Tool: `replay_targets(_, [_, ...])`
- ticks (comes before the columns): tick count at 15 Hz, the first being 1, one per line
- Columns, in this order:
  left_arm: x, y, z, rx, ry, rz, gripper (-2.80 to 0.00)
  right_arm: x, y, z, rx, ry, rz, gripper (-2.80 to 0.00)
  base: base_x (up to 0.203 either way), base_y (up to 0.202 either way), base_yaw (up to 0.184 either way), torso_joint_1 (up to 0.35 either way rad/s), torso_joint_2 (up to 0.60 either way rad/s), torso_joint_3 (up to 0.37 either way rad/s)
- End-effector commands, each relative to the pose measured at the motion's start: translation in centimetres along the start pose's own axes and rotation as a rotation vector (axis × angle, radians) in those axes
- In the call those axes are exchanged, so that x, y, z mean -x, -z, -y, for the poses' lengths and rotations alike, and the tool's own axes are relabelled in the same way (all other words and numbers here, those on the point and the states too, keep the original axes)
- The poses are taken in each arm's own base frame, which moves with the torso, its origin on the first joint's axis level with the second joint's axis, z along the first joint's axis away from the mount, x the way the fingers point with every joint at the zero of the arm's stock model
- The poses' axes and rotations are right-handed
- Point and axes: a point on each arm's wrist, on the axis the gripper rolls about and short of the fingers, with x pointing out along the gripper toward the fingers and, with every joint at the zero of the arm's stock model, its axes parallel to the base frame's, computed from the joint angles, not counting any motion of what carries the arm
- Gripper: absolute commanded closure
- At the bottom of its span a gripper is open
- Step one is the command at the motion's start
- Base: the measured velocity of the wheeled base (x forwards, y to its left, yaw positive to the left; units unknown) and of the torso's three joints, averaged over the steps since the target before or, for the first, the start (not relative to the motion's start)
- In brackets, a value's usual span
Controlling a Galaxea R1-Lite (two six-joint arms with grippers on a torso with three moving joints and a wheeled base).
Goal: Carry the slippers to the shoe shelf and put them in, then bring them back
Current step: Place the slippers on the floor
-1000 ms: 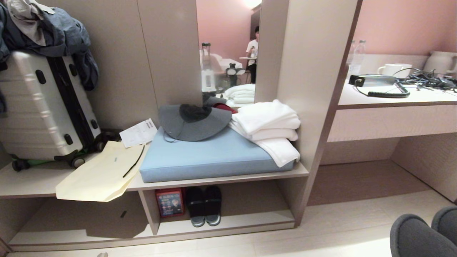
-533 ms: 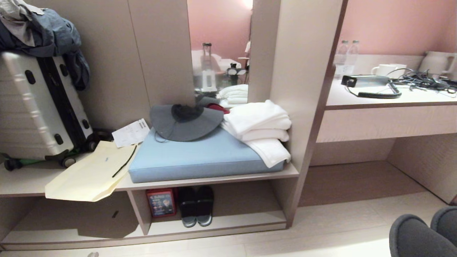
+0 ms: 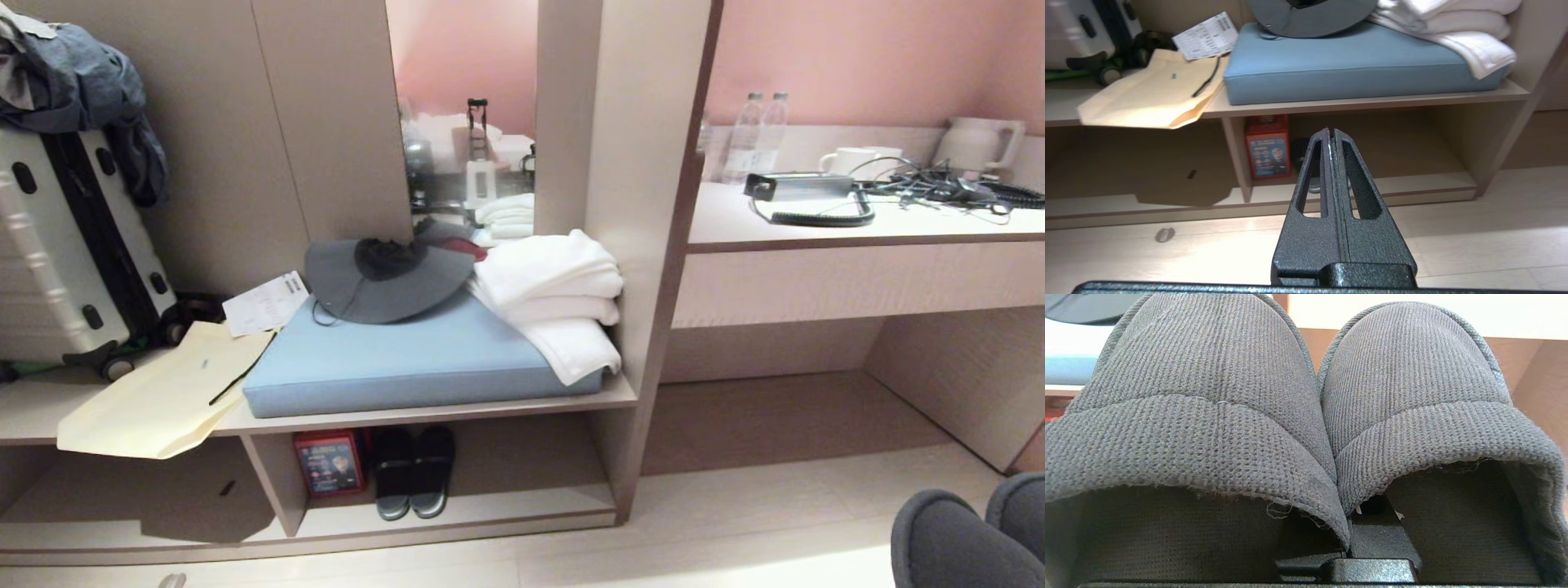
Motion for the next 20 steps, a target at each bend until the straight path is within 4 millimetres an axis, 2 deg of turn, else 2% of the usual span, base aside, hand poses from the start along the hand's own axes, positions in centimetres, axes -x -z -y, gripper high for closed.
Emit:
replay_targets(1, [-0.01,0.00,0.00,0.001,-0.001,-0.001,0.00,0.00,0.00,0.00,0.001,-0.001,0.000,0.00,0.000,-0.192,0.004,0.002,0.01,0.002])
replay_targets(20, [0.00,0.02,0.00,-0.001,-0.001,-0.005,0.00,0.00,0.00,0.00,0.001,-0.001,0.000,0.00,0.000,-0.196,0.002,0.002,0.00,0.003])
